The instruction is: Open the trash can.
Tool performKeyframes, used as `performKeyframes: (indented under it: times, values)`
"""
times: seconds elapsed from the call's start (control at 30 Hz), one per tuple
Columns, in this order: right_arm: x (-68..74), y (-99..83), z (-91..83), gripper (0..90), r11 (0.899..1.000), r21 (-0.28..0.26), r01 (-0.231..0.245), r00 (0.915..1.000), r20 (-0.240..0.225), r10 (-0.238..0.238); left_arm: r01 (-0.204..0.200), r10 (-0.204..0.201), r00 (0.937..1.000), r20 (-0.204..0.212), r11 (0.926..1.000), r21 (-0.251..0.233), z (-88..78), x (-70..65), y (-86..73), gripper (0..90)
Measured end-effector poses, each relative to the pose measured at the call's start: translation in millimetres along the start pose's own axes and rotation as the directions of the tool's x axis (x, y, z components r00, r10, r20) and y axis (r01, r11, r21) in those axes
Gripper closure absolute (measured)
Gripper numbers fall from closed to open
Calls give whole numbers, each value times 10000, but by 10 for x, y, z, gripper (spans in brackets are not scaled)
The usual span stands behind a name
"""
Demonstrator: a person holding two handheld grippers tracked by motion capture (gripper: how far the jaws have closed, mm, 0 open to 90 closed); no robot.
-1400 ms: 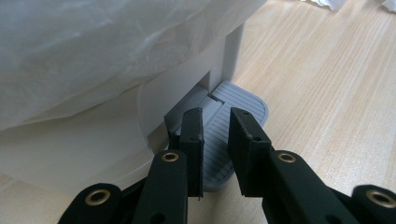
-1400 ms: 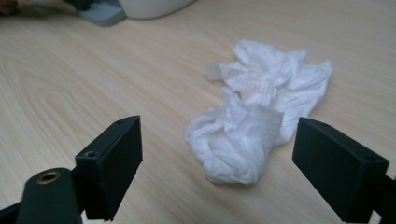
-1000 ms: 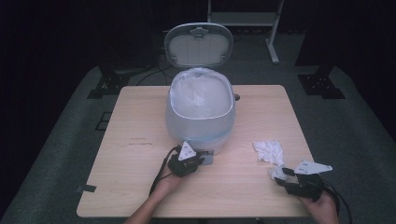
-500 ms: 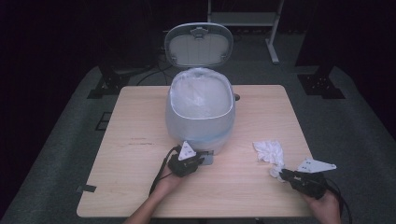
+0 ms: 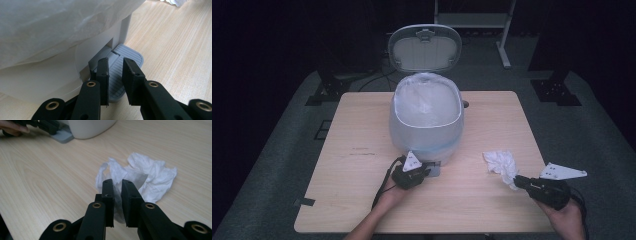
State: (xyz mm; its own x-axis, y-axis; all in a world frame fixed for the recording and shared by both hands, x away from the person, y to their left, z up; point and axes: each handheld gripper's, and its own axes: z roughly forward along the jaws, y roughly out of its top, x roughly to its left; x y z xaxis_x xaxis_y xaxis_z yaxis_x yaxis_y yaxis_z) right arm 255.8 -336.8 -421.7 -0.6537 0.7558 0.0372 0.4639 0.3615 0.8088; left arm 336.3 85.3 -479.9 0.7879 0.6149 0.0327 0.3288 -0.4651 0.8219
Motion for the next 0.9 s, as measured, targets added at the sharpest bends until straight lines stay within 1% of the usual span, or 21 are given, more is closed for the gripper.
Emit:
performKeyframes:
  times: [0.13, 0.2, 0.3, 0.37, 0.43, 0.47, 0.5, 0.53, 0.67, 0.7, 0.73, 0.77, 0.9]
  values:
    - [4, 71, -41, 806, 9999, -59, 111, 9999, 9, -111, 58, -58, 10000, 27, 10000, -30, 2, 1, 0, 756]
    - [3, 138, -69, 807, 9998, -179, 22, 9999, -148, -25, 48, -48, 10000, 14, 10000, -21, 0, 1, 0, 755]
    - [8, 221, -88, 810, 9997, -180, -192, 9984, -543, 182, 72, -72, 10000, 25, 10000, -26, 1, 1, 0, 755]
    - [12, 254, -98, 811, 9997, -173, -192, 9980, -599, 182, 85, -85, 10000, 30, 10000, -22, 0, 2, 0, 755]
    - [35, 364, -146, 813, 9994, -159, -299, 9970, -723, 287, 83, -83, 10000, 41, 10000, -17, 0, 5, 0, 755]
    - [35, 364, -146, 813, 9994, -159, -299, 9970, -723, 287, 82, -82, 10000, 52, 10000, -13, 0, 6, 1, 755]
    - [35, 439, -187, 813, 9985, -275, -480, 9952, -867, 455, 84, -84, 9999, 57, 10000, -9, 0, 7, 1, 755]
    - [32, 475, -210, 813, 9981, -358, -510, 9946, -921, 475, 91, -91, 9999, 56, 10000, -31, 2, 7, 0, 755]
    - [22, 607, -298, 812, 9966, -632, -526, 9944, -947, 465, 107, -107, 9999, 77, 9999, -28, 1, 12, -1, 755]
    - [22, 607, -298, 812, 9966, -632, -526, 9944, -947, 465, 110, -110, 9999, 79, 9999, -32, 2, 12, -1, 755]
    - [20, 670, -328, 812, 9961, -739, -479, 9945, -961, 407, 108, -108, 9999, 77, 9999, -31, 1, 12, -1, 755]
    - [20, 670, -328, 812, 9961, -739, -479, 9945, -961, 407, 108, -108, 9999, 77, 9999, -31, 1, 12, -1, 755]
    - [39, 779, -347, 812, 9966, -766, -319, 9943, -1038, 239, 121, -120, 9999, 78, 9999, -33, 3, 6, -1, 755]
